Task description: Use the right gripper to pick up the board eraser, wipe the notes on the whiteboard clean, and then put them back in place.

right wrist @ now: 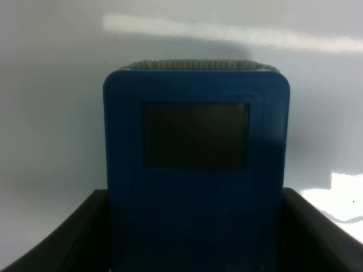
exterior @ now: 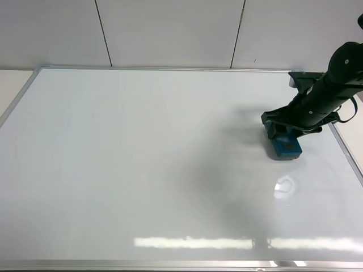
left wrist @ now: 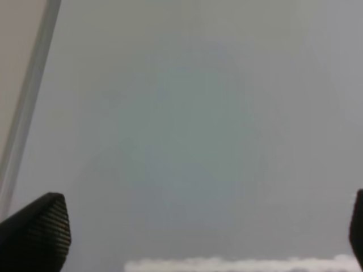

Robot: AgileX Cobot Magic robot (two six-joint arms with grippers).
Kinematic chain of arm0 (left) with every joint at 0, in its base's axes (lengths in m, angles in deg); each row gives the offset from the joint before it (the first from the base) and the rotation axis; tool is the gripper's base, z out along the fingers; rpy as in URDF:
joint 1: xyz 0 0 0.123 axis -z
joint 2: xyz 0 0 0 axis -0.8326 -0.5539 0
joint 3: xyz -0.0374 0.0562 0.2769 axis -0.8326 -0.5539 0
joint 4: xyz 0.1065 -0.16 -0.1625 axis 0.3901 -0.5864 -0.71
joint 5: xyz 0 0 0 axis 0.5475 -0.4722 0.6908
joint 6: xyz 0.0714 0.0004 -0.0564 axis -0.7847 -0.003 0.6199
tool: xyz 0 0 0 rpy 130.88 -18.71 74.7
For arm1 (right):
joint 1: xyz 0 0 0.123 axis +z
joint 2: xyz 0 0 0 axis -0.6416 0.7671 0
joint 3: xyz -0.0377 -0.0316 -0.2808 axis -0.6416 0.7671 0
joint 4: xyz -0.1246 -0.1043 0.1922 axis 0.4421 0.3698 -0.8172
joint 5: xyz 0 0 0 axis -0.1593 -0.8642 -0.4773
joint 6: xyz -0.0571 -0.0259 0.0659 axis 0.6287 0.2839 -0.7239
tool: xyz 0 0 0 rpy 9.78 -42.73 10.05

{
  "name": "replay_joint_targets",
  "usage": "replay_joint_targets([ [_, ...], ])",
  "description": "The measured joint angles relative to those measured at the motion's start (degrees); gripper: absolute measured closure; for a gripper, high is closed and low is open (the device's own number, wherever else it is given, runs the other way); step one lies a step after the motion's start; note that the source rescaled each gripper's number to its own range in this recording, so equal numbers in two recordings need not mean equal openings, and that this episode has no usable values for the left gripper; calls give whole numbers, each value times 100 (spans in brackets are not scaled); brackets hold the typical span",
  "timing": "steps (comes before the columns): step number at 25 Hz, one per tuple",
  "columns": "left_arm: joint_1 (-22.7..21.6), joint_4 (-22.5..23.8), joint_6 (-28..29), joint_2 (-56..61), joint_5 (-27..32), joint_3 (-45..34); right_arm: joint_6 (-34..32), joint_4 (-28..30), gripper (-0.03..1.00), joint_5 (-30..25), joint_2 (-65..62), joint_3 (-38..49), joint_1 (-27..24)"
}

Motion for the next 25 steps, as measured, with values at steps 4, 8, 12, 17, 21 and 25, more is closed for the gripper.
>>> replay_joint_targets([
  [4, 0, 0, 0, 0, 0, 0, -147, 2, 96, -5, 0, 0, 0],
  [8, 0, 0, 0, 0, 0, 0, -212, 2, 96, -5, 0, 0, 0],
  [12, 0, 0, 0, 0, 0, 0, -272, 3, 73, -11, 0, 0, 0],
  [17, 0, 0, 0, 0, 0, 0, -272, 70, 4, -11, 0, 0, 0],
  [21, 0, 0, 0, 0, 0, 0, -249, 16, -2, -11, 0, 0, 0],
  [25, 0, 0, 0, 0, 0, 0, -243, -100, -3, -93, 0, 0, 0],
])
